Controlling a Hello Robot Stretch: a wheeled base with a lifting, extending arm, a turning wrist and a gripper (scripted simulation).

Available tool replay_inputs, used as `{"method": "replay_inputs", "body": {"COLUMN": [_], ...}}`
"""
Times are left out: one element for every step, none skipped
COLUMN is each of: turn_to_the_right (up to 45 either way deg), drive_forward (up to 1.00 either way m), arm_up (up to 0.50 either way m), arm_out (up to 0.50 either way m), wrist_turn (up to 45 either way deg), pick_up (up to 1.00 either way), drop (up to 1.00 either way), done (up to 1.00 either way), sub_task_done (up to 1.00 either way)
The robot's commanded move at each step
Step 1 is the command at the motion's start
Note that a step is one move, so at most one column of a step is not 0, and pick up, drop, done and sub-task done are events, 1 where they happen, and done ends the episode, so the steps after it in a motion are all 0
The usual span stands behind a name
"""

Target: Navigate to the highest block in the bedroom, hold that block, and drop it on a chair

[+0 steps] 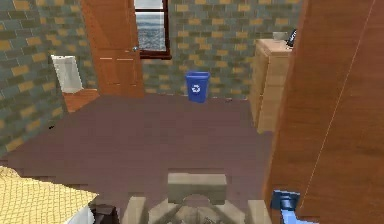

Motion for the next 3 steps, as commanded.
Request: {"method": "replay_inputs", "body": {"turn_to_the_right": [-45.0,-3.0,0.0], "drive_forward": [0.0,0.0,0.3], "arm_up": [0.0,0.0,0.0], "arm_out": [0.0,0.0,0.0], "wrist_turn": [0.0,0.0,0.0], "pick_up": [0.0,0.0,0.0], "drop": [0.0,0.0,0.0], "done": [0.0,0.0,0.0], "sub_task_done": [0.0,0.0,0.0]}}
